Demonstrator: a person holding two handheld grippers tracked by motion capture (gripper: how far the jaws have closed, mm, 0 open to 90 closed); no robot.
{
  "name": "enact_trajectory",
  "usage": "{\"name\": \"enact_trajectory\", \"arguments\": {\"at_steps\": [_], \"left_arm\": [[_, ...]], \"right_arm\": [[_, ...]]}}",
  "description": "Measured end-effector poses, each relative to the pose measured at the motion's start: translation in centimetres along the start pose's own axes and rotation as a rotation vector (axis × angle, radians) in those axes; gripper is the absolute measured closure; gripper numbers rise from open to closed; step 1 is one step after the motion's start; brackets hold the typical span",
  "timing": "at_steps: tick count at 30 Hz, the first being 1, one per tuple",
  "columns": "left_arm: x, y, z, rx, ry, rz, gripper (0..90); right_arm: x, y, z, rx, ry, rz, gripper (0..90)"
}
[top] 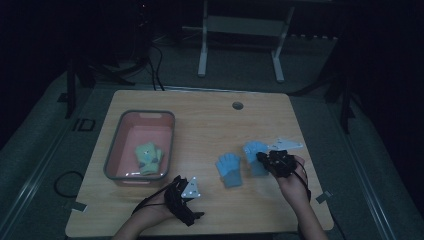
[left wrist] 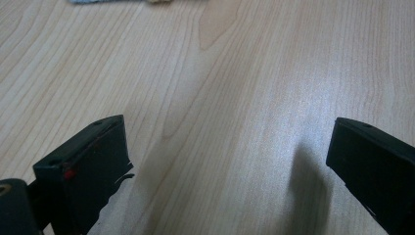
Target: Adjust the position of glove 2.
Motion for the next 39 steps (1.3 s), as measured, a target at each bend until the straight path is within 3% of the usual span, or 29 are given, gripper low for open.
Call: {"name": "enact_trajectory", "arguments": {"at_steps": [9,17,28,36,39], "left_arm": [[-0.1,0.1,0.1,-0.008,-0.004,0.011,2.5],[-0.1,0.1,0.1,0.0,-0.004,0.005,2.5],[0.0,0.1,0.1,-0.01,-0.005,0.006,2.5],[0.0,0.1,0.1,-0.014,-0.002,0.01,2.5],[-0.2,0.3,0.0,-0.035,-0.009,0.033,2.5]], "right_arm": [[1.9,1.7,-3.4,-0.06,0.077,-0.004,87.0],[3.4,2.1,-5.8,-0.115,0.137,-0.037,87.0],[5.7,0.8,-6.8,-0.154,0.157,-0.114,86.8],[6.9,-0.3,-6.5,-0.123,0.153,-0.143,86.4],[7.4,-0.9,-6.4,-0.106,0.16,-0.151,85.8]]}}
Point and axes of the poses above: each handheld gripper's, and its own axes: x roughly forward along the jaws, y roughly out of its top, z roughly to its right, the point moved 6 cm from there along x, roughly forward along the jaws, and after that the axes turned 4 degrees about -x, right-handed, at the moved point
